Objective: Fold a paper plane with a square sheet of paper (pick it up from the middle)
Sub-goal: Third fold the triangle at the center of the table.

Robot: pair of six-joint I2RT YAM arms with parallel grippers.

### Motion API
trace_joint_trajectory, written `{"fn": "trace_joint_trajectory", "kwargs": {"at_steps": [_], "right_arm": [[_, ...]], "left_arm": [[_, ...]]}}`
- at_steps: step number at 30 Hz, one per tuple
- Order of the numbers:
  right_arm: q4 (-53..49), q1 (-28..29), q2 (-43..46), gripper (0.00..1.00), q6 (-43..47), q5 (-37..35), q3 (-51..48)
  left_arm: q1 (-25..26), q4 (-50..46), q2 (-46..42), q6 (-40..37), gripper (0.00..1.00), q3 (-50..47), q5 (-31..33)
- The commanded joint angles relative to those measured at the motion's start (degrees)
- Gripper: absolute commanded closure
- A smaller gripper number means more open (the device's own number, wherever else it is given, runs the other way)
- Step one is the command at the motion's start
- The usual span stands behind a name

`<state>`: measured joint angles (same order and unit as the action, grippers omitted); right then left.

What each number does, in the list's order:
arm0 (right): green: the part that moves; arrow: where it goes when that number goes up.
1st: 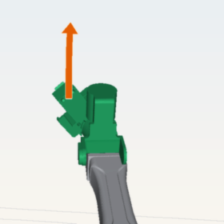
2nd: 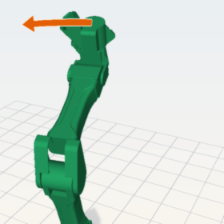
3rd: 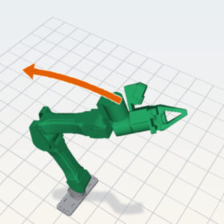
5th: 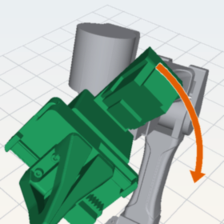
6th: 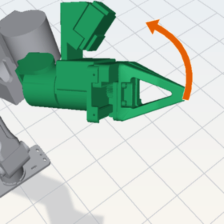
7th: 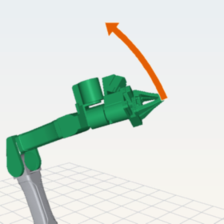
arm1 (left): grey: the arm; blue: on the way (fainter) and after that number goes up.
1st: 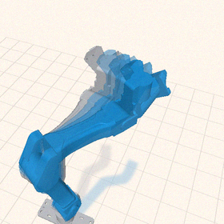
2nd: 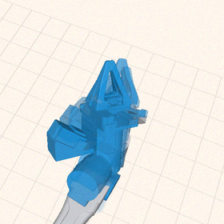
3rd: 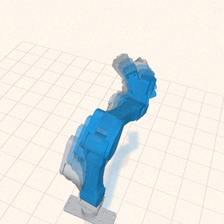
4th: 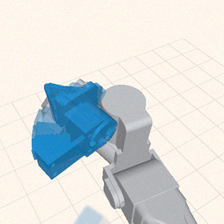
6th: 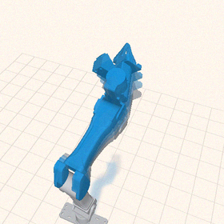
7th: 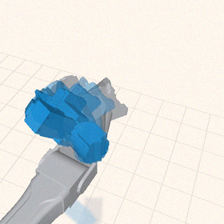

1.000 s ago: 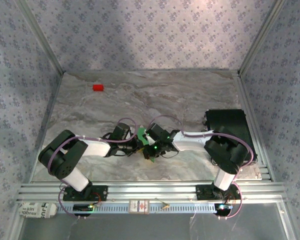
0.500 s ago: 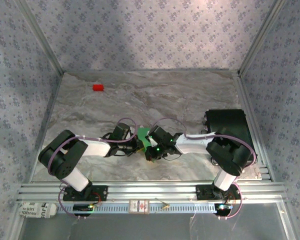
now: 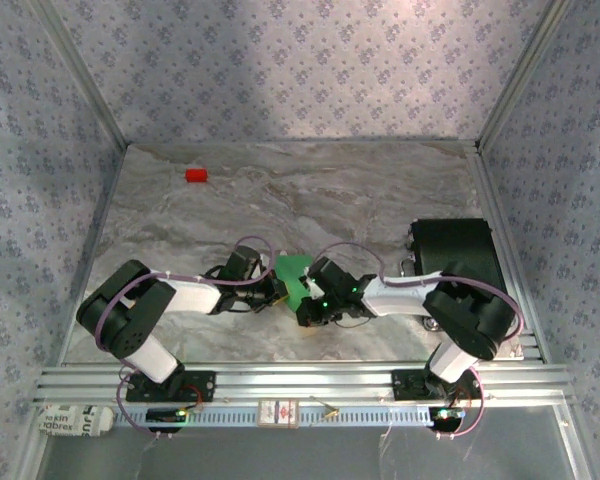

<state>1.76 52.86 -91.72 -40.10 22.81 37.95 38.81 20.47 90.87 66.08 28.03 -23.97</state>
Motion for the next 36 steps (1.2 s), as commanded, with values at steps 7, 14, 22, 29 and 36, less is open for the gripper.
{"fn": "trace_joint_trajectory", "kwargs": {"at_steps": [7,14,22,29,36], "right_arm": [[-2.6,-1.0,5.5,0.94,-3.1,1.9,-4.1],[-6.6,-1.8,6.6,0.95,-0.2,2.4,4.4],[-6.8,-1.7,-1.3,0.95,-0.7,0.3,10.0],[-7.1,-3.1,-5.8,0.96,-3.9,-0.3,7.6],[-3.5,-3.8,-3.1,0.97,-6.3,2.1,-0.5]], "left_arm": [[0.4,-1.9,2.2,1.2,1.0,-1.7,2.5],[0.5,-2.0,1.6,1.3,1.0,-1.8,2.5],[0.5,-1.6,1.8,1.3,1.0,-1.6,2.3],[0.5,-1.8,1.3,1.3,1.0,-1.5,2.3],[0.5,-1.8,0.4,0.6,1.0,-0.2,1.7]]}}
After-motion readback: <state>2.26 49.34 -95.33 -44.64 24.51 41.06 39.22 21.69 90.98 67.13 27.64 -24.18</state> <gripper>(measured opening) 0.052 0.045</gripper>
